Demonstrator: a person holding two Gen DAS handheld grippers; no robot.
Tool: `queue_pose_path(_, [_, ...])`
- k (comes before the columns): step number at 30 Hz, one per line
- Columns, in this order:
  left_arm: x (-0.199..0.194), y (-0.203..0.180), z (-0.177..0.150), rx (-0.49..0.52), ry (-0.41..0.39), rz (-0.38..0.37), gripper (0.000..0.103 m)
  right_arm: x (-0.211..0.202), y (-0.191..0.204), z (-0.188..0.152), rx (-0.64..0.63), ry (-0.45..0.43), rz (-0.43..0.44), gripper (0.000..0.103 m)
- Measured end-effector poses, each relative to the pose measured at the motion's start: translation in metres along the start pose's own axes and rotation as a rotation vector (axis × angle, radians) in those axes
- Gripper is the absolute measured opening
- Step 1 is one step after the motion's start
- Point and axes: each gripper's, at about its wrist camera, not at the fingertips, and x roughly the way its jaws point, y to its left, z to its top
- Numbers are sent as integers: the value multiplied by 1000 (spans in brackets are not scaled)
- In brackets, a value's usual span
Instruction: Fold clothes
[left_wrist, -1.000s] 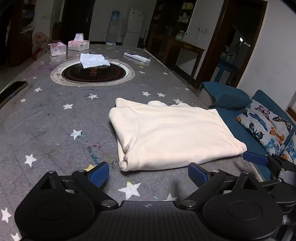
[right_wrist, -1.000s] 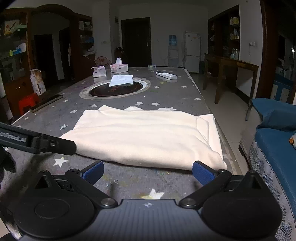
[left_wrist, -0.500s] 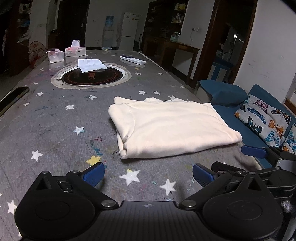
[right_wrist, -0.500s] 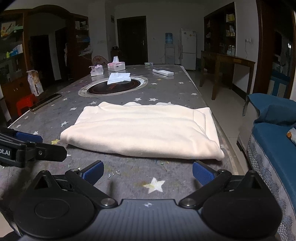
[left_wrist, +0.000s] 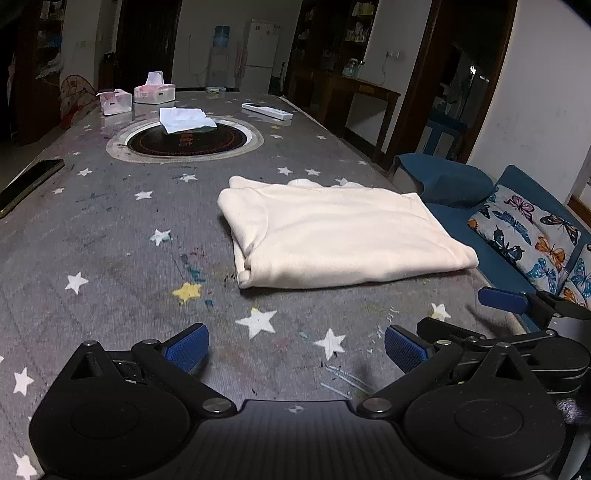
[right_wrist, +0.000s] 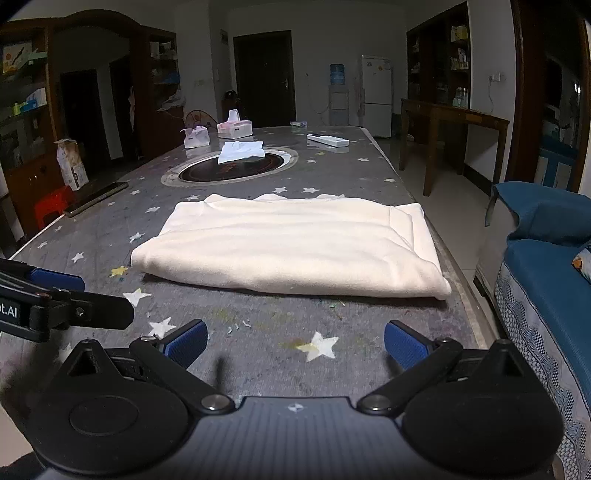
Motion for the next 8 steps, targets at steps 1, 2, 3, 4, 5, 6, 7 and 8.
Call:
queue_pose_path(1, [0,0,-1,0,2,-3,103,0,0,0,0,0,0,103])
queue_pose_path(2, [0,0,-1,1,4,-3,103,-1,0,-1,-1,0,0,103])
queue_pose_path(3, [0,-1,-1,2,5,-3,103,-1,1,-1,-1,0,0,103])
queue_pose_path(4, [0,-1,-2,3,5,-4,103,-2,1,-2,-2,-1,0,103])
queue_pose_path(5, [-1,-2,-2,5,5,-6,103,-2,1,-2,-2,-1,0,103])
queue_pose_path(6, [0,-2,-2,5,6,-6,103,-2,1,-3,-2,-1,0,103])
queue_pose_path(7, [0,-2,-2,5,6,-7,103,-2,1,-3,-2,-1,0,103])
queue_pose_path(8, [0,-3,-2,6,5,-8,103,-2,1,-3,-2,0,0,103])
